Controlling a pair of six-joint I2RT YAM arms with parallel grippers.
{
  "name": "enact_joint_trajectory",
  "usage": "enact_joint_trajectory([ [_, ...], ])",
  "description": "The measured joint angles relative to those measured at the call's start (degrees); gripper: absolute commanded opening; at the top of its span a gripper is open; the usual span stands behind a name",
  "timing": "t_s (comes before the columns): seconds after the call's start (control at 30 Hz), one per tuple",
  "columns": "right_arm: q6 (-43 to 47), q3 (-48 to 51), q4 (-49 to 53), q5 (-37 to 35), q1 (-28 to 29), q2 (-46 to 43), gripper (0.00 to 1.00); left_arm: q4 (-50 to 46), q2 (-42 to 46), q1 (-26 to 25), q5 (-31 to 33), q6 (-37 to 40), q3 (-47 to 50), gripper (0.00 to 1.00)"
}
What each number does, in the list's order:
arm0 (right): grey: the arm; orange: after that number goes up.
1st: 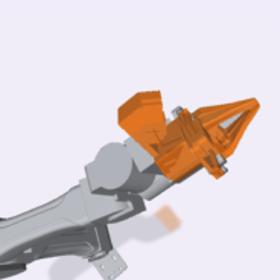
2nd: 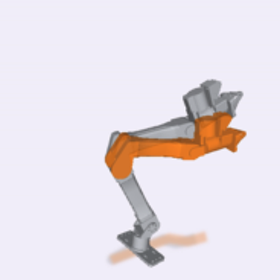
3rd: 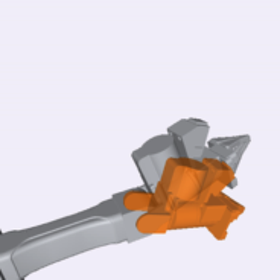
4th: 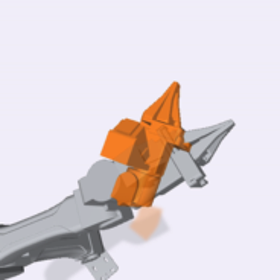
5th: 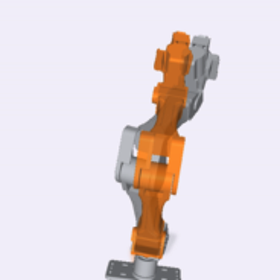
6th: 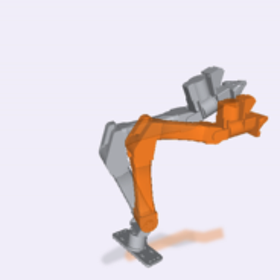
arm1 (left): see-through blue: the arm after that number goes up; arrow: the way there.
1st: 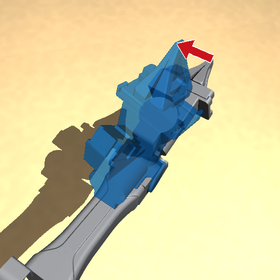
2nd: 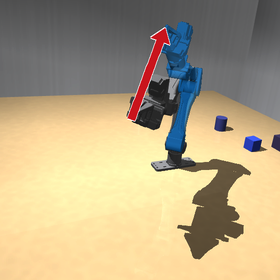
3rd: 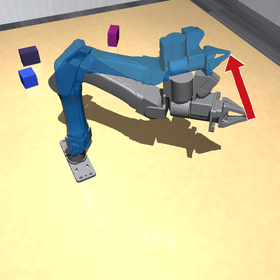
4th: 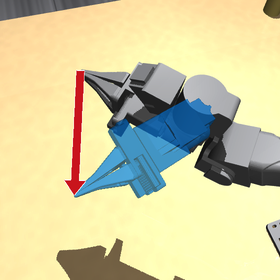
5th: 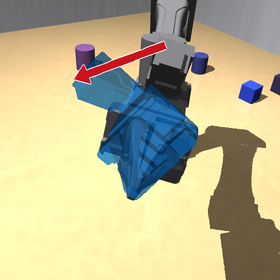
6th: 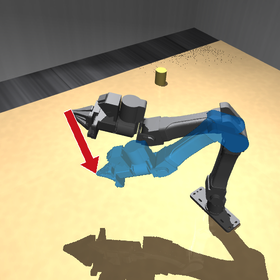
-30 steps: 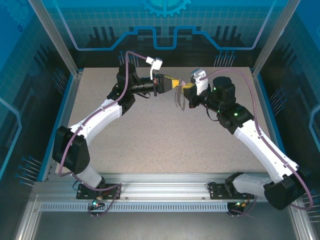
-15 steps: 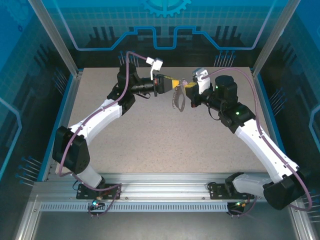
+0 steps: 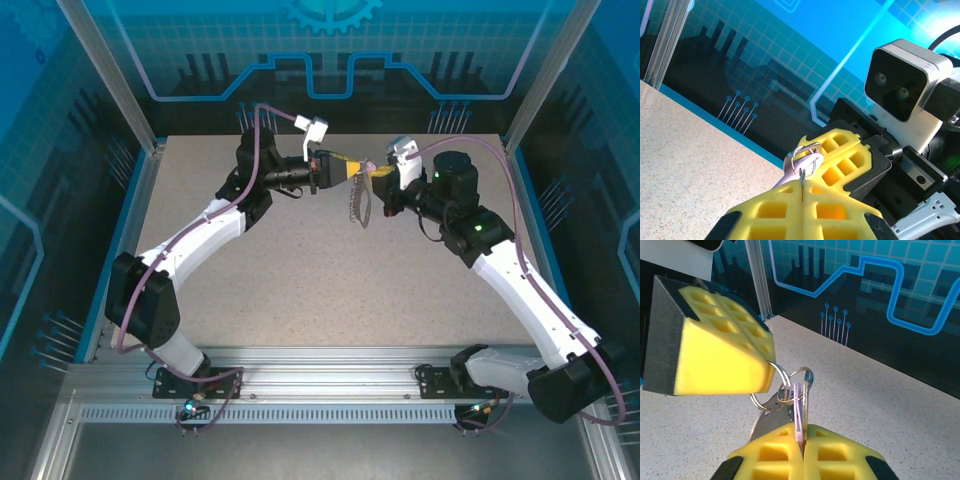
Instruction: Put the keys on the keyring
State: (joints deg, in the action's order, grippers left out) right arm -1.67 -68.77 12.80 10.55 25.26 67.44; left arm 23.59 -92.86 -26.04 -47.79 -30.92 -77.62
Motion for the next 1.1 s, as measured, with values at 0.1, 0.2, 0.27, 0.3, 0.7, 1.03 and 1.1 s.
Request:
enact_joint_trajectory([
  [0.1,0.00,0.00,0.00,-0.17,0.59,0.46,0.00,-0.33,0.00,-0.02,-0.02,0.02,0.00,0.00],
  [0.2,0.00,0.00,0.02,-0.31,0.61,0.83,0.00,-0.52,0.00,-0.02,-0.02,0.02,0.00,0.00],
  [0.27,0.00,0.00,0.04,-0.52,0.61,0.90,0.00,-0.68,0.00,-0.07,-0.02,0.02,0.00,0.00],
  [0.3,0.00,0.00,0.02,-0.66,0.63,0.87,0.00,-0.70,0.00,-0.07,-0.02,0.02,0.00,0.00],
  [0.7,0.02,-0.15,0.33,-2.21,0.44,0.87,0.00,-0.87,0.00,-0.07,0.02,0.94,0.00,0.00],
  [1.03,0.28,-2.82,2.62,-2.60,0.17,1.64,0.00,-0.37,0.00,-0.07,1.16,1.07,0.13,0.43],
  [1.1,0.28,-3.13,2.99,-2.73,0.11,2.27,0.00,0.48,0.00,-0.07,1.79,0.85,0.66,0.55],
])
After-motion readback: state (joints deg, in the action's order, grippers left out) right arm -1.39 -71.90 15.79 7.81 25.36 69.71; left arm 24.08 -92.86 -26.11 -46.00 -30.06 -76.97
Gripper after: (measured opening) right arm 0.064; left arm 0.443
